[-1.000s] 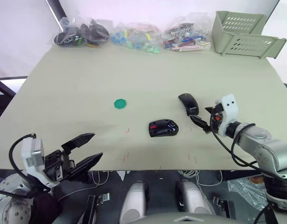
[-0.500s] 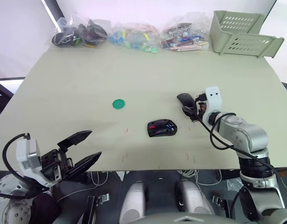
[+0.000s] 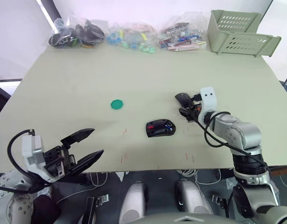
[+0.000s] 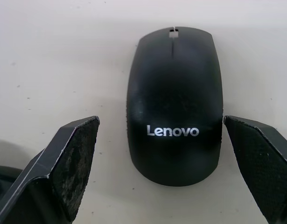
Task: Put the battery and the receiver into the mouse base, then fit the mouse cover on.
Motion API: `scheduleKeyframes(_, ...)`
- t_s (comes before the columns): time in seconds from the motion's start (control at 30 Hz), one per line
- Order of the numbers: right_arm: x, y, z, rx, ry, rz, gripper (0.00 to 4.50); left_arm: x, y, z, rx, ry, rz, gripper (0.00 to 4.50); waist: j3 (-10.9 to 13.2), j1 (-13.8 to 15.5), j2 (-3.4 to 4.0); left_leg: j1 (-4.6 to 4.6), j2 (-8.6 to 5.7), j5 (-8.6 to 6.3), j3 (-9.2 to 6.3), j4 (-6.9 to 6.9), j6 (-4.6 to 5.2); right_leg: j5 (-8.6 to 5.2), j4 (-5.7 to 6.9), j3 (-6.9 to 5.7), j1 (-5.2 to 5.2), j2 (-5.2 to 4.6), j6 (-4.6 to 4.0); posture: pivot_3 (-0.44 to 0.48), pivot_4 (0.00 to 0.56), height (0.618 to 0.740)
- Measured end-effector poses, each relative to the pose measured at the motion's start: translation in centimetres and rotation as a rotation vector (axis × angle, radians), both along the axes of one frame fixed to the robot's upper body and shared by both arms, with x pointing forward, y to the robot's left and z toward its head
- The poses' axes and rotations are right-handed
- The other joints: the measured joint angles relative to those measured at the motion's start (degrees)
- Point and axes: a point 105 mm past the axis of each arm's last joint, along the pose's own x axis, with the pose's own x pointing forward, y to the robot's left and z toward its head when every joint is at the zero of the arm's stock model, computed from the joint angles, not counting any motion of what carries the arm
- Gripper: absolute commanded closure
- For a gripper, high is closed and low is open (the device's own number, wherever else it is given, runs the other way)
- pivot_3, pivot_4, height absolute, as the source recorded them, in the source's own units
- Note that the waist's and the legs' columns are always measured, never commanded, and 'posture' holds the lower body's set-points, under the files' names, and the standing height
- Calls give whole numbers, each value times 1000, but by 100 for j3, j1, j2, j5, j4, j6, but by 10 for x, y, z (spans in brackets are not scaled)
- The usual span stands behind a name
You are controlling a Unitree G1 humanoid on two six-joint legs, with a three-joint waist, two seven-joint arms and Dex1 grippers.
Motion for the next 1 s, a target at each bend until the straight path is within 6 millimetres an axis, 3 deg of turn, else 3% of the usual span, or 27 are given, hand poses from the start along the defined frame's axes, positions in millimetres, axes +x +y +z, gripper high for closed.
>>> scheduleKeyframes(1.0, 5, -3, -2, -71, -14, -39, 0, -1, -4, -1, 10, 18, 29, 68, 1, -1, 1, 0, 1, 0, -3, -15, 0, -1, -2, 3, -11, -1, 0, 0, 150, 740)
